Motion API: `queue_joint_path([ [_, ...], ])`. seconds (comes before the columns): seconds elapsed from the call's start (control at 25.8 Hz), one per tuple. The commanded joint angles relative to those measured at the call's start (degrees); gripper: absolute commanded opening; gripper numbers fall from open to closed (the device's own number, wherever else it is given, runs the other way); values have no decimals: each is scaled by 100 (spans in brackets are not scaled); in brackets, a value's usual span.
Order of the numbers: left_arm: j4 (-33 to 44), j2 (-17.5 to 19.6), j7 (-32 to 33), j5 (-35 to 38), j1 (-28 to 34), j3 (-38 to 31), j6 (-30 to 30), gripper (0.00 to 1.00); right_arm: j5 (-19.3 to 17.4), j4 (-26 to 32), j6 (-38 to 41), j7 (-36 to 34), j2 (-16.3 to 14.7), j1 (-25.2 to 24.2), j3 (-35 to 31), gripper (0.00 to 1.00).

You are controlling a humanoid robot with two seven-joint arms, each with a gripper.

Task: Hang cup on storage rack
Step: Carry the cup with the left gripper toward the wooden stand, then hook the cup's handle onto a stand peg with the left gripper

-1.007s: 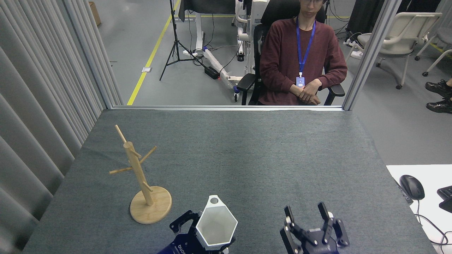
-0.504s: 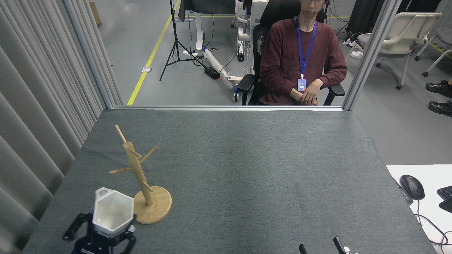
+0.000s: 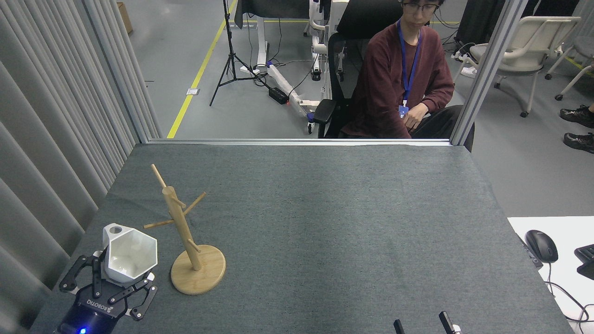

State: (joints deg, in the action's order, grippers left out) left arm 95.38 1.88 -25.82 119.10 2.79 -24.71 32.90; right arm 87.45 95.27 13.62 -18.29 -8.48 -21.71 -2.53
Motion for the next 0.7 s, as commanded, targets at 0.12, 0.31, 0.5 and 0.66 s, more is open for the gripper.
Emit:
queue_joint_path([
  [0.12, -371, 208, -90, 78, -288, 555, 15, 21, 0, 0, 9, 0, 4, 27, -2, 100],
  [0.31, -529, 269, -107, 87, -385, 704, 15, 21, 0, 0, 9, -8, 4, 18, -2, 100],
  [0.5, -775, 278, -107, 184, -534, 783, -11, 22, 0, 0, 9, -17, 4, 18, -2, 100],
  [0.66, -933, 261, -107, 324, -710, 810, -38, 29, 0, 9, 18, -26, 4, 18, -2, 100],
])
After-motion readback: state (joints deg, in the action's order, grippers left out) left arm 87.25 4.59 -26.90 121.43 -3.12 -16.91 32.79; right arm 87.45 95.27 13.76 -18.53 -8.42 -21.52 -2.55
